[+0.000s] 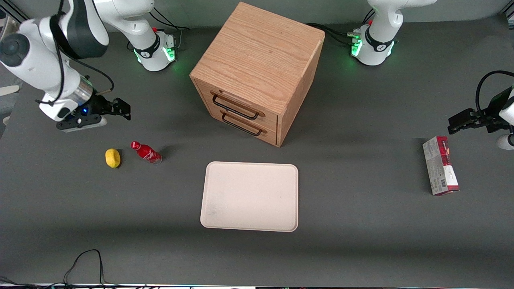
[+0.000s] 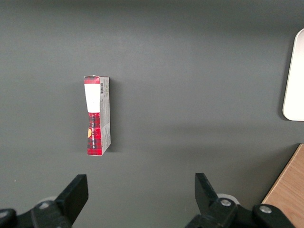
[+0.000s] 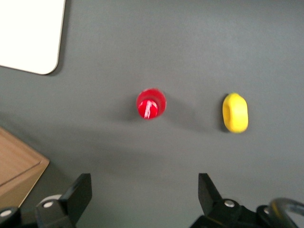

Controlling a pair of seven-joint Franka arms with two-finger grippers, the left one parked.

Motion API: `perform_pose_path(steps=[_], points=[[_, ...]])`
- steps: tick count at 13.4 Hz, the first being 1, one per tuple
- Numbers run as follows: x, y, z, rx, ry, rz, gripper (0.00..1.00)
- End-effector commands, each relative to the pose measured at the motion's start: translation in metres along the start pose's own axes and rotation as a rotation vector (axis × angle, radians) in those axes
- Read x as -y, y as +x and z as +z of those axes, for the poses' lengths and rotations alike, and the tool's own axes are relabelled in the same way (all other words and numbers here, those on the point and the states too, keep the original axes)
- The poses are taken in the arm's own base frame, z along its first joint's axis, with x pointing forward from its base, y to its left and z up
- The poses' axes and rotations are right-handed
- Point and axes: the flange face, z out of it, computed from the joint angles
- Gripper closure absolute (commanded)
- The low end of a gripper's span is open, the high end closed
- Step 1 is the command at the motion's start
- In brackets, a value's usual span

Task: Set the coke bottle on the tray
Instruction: 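Move the right gripper down over the red Coca-Cola bottle, then close the right gripper around the bottle's cap end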

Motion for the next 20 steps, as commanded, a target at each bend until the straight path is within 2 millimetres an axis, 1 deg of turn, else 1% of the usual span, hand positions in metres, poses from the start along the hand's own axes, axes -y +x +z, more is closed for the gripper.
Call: perform_pose_path(steps=[1, 2, 6, 9, 15, 16, 17, 18, 19, 20], points=[[-0.001, -0.003, 0.043, -0.039, -0.021, 0.01, 0.01], [-0.001, -0.003, 0.055, -0.062, -0.022, 0.01, 0.01], [-0.001, 0.011, 0.097, -0.08, -0.026, 0.009, 0.01], [-0.002, 0.017, 0.112, -0.096, -0.029, 0.009, 0.01], [-0.002, 0.018, 0.113, -0.099, -0.029, 0.01, 0.01], [-0.002, 0.018, 0.113, -0.097, -0.029, 0.009, 0.02], [-0.001, 0.018, 0.114, -0.096, -0.029, 0.007, 0.12], [-0.001, 0.018, 0.113, -0.099, -0.029, 0.009, 0.44], [-0.001, 0.018, 0.112, -0.097, -0.028, 0.015, 0.99], [0.0, 0.018, 0.111, -0.1, -0.028, 0.015, 1.0]])
